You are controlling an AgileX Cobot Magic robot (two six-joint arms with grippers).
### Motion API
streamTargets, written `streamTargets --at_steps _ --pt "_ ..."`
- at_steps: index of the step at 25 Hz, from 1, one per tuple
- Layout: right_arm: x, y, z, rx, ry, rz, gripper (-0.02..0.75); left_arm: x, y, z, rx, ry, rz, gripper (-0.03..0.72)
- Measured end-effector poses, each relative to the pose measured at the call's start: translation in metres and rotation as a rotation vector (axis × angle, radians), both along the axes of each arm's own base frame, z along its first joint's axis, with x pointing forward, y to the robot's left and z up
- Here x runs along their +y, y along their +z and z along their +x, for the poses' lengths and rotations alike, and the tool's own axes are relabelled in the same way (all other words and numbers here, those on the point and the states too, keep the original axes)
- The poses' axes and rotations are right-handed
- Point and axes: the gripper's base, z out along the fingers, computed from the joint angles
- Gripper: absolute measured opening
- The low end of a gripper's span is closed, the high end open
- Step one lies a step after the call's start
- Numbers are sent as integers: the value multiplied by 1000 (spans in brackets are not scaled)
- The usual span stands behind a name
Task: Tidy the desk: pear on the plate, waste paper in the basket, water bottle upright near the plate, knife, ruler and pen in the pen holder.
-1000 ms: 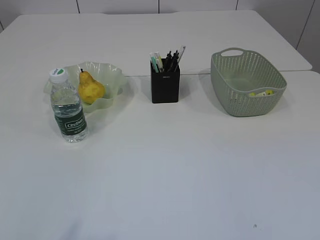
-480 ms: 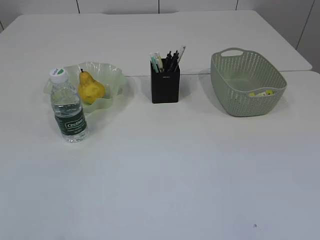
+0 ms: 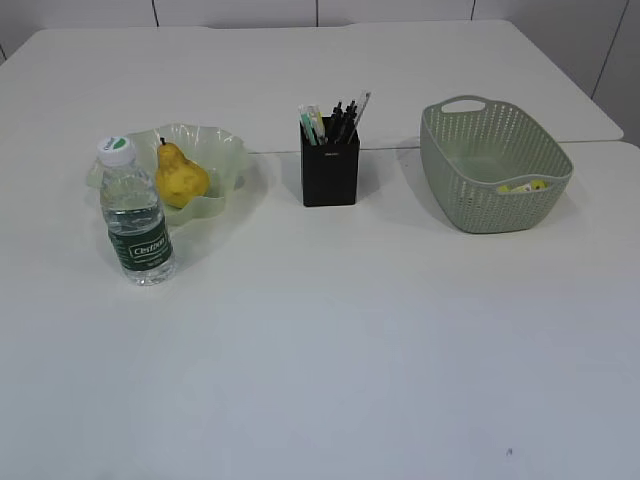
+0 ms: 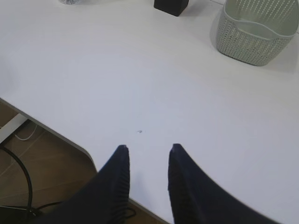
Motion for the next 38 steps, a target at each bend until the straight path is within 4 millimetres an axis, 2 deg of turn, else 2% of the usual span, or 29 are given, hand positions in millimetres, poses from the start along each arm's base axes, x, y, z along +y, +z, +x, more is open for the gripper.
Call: streamTargets --at_steps 19,31,38 --pt "-1 0 1 -4 -11 -14 244 1 0 0 0 4 6 466" --pt "-1 0 1 -2 -91 -16 244 1 0 0 0 5 7 466" --pt "-1 0 1 -2 -91 -16 244 9 -2 1 4 60 89 466"
